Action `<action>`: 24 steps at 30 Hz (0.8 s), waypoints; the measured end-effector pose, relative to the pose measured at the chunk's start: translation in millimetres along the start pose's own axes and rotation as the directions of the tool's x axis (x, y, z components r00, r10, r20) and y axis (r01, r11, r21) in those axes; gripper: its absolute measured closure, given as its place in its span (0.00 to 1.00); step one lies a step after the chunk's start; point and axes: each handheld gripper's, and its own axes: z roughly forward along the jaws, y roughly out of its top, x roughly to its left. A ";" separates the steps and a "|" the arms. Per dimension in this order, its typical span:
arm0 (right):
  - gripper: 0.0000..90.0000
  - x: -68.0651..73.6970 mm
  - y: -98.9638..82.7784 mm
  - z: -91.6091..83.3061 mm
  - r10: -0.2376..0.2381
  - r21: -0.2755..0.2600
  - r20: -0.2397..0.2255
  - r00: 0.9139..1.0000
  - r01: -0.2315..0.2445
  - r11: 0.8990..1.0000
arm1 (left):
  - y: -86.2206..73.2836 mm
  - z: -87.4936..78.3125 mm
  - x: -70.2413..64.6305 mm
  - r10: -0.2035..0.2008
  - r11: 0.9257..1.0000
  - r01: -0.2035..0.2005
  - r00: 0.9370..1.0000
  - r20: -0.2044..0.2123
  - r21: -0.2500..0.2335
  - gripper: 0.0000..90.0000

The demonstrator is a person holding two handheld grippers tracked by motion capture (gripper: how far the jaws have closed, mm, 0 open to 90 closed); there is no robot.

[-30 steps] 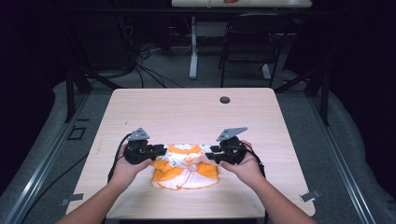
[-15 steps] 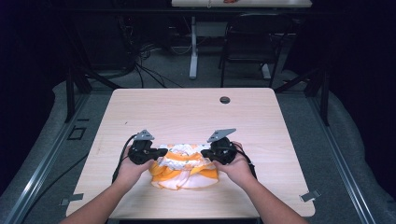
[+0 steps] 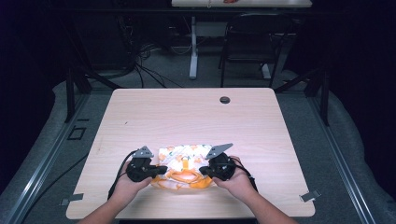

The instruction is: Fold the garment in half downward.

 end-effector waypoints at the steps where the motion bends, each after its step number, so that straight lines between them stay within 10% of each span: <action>1: 1.00 1.0 -2.8 1.9 0.001 0.010 -0.002 1.000 -0.001 1.000 | -4.8 0.6 0.7 0.000 1.000 0.000 1.000 0.000 0.005 1.00; 24: 1.00 0.5 -21.6 18.2 0.018 0.051 -0.006 1.000 -0.017 0.999 | -20.5 14.3 7.1 0.002 1.000 -0.002 1.000 -0.015 0.016 1.00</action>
